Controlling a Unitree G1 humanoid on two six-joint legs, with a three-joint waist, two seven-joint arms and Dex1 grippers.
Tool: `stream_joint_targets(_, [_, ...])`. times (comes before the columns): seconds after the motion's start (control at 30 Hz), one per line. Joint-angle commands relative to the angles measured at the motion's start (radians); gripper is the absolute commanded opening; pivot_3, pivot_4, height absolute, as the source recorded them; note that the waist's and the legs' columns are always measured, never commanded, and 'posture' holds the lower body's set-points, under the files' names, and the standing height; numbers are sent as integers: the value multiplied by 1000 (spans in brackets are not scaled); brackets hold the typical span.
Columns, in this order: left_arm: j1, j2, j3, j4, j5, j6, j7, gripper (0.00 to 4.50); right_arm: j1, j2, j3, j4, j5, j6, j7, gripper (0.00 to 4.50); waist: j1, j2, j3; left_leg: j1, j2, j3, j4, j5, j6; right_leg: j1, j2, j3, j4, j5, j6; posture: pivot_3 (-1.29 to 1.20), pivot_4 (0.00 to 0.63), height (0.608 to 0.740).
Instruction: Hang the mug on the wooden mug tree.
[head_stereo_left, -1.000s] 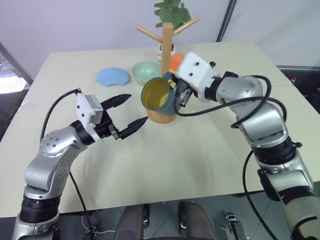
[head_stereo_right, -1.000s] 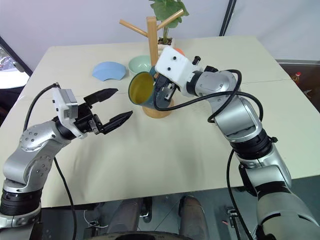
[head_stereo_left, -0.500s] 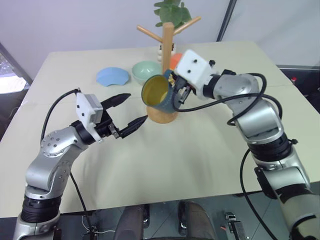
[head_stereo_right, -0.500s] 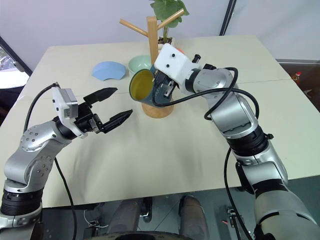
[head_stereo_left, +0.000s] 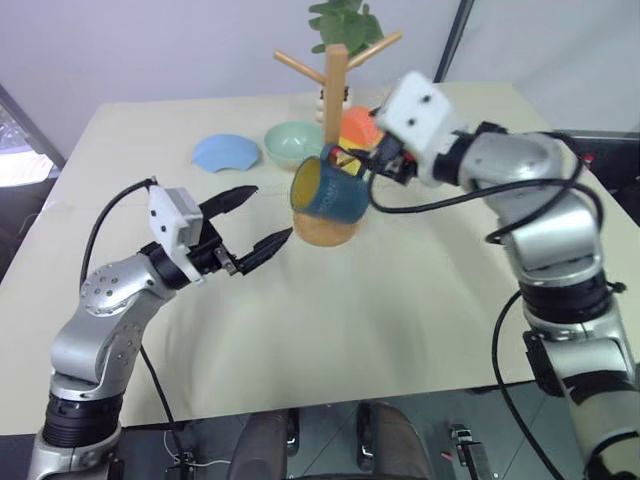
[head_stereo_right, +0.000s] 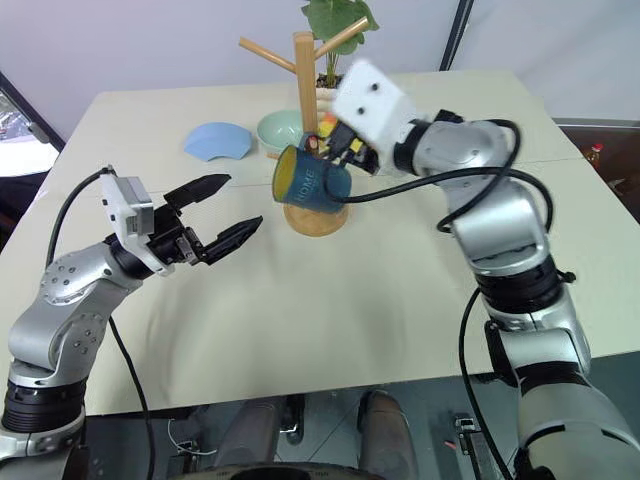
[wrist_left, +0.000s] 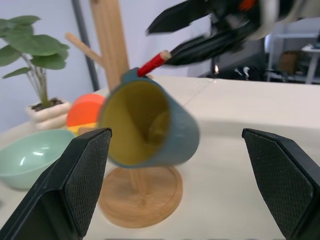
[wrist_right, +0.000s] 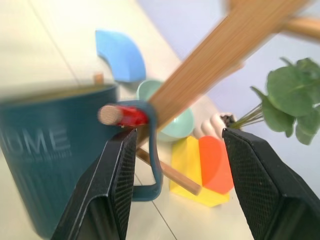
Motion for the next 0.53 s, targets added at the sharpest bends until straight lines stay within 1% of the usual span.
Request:
stream_joint_targets(0.03, [34,-26,80,50,8,-14,71,4500,153,23,-223,-2,159,-55,40,2775,1,-2,-1,0,0,0,0,0,0,0,0,0,-1,0,0,0,150,740])
stream_joint_targets(0.13, [62,-64,130,99,26,-39,136,4500,292,37,-309,22,241,-120,72,2775,-2,-2,0,0,0,1,0,0,1,1,-1,0,-1,0,0,0,150,740])
stream_joint_targets(0.2, [111,-93,174,166,52,-56,186,4500,390,96,-377,90,288,-176,46,2775,-5,-2,0,0,0,2,0,0,1,0,-1,1,0,1,1,0,150,740])
stream_joint_targets(0.27, [158,-118,203,207,71,-79,219,4500,463,144,-410,163,306,-235,23,2775,-8,-3,-1,4,2,4,-1,0,1,1,-1,1,-1,1,1,0,150,740])
stream_joint_targets(0.37, [196,-136,214,226,92,-105,237,4500,512,173,-426,241,317,-300,9,2775,-7,-3,0,4,5,6,0,-1,0,1,0,1,0,2,0,0,150,740])
stream_joint_targets(0.43, [229,-148,216,236,116,-127,252,4500,545,185,-415,295,305,-381,16,2775,-5,-3,0,2,8,11,0,-1,0,-2,-1,1,-1,4,-2,0,150,740])
stream_joint_targets(0.5, [259,-155,221,259,147,-150,271,4500,571,187,-379,353,259,-494,24,2775,-5,-3,0,3,10,14,0,-1,0,-3,-1,0,-3,6,-1,0,150,740])
stream_joint_targets(0.53, [271,-157,222,270,158,-162,273,4500,576,193,-371,370,261,-515,29,2775,-5,-3,0,3,12,15,0,-1,0,-5,-1,0,-5,7,-1,0,150,740])
